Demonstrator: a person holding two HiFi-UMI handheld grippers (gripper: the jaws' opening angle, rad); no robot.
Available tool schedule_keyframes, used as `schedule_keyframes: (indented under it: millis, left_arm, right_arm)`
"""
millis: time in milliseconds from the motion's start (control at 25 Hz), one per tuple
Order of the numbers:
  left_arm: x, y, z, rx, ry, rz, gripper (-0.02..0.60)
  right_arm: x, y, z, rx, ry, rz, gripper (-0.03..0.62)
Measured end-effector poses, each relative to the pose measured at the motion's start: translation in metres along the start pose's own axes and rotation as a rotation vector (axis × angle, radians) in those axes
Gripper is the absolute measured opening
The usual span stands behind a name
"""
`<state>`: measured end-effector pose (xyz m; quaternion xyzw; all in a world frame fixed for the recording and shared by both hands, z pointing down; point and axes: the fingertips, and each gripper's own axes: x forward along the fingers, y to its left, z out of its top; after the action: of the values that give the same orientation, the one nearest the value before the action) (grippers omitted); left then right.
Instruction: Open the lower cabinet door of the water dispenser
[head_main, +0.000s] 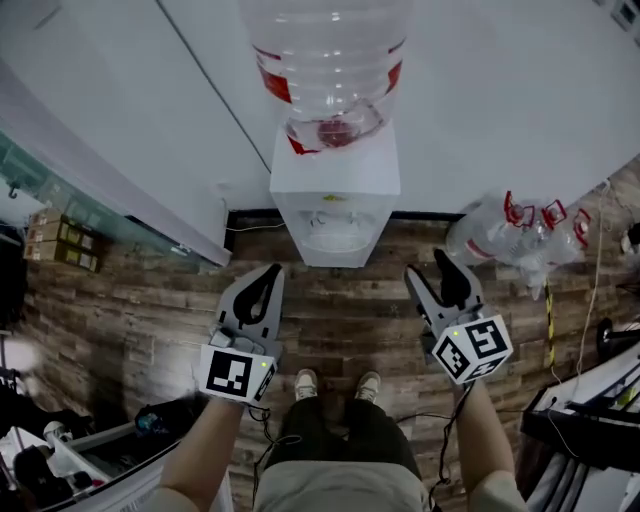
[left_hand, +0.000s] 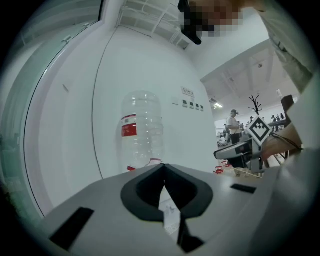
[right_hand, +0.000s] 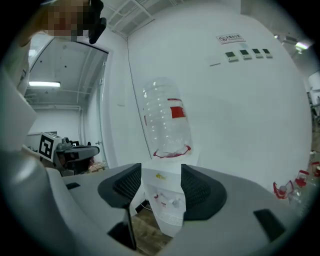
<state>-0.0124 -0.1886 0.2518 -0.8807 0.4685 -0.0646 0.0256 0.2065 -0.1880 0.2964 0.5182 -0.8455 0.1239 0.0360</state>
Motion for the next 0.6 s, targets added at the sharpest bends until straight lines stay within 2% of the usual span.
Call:
schedule_keyframes:
  millis: [200, 600]
  left_arm:
    - [0.02, 0.007, -0.064, 0.003, 0.018, -0.008, 0.005]
    - [0.07, 0.025, -0.193, 0.016, 0.022, -0.011, 0.005]
  right_arm:
    - [0.043, -0.026, -0.065, -0.021, 0.037, -0.002, 0.307]
    - [0.114, -0.069, -0.212, -0.05, 0.109, -0.008, 0.342]
